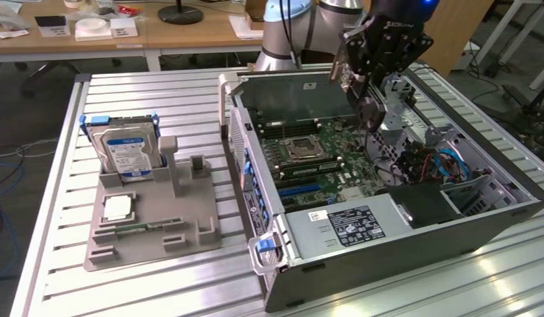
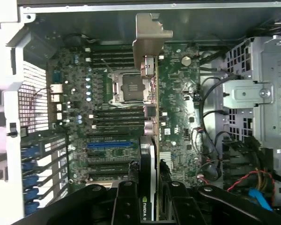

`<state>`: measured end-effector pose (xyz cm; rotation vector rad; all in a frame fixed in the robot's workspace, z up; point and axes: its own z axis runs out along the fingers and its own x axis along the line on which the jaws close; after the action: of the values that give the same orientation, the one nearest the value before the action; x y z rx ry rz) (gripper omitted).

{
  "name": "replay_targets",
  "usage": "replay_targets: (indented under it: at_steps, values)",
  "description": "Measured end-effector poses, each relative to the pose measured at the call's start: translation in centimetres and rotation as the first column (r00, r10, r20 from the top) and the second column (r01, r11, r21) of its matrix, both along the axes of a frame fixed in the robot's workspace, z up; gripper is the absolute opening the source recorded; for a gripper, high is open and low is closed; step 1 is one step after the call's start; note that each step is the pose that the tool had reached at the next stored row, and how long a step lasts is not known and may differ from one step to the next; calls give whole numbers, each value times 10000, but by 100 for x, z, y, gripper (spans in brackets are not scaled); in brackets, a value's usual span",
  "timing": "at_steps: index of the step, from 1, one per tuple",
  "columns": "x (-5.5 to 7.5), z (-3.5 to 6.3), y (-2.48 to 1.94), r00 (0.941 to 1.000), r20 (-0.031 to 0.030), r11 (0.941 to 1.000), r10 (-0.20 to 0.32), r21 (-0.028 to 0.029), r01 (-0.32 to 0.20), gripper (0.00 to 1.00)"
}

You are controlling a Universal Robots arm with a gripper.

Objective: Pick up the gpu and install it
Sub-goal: 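Pick up the gpu and move the gpu toward the slot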

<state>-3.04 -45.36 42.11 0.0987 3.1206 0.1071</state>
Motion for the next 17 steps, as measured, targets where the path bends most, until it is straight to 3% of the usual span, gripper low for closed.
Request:
replay_targets:
  at_steps: [11, 17]
  values:
    - [493, -1, 0, 10000, 0, 10000, 0, 5, 0, 27]
    - [684, 0, 0, 10000, 0, 10000, 0, 3, 0, 27]
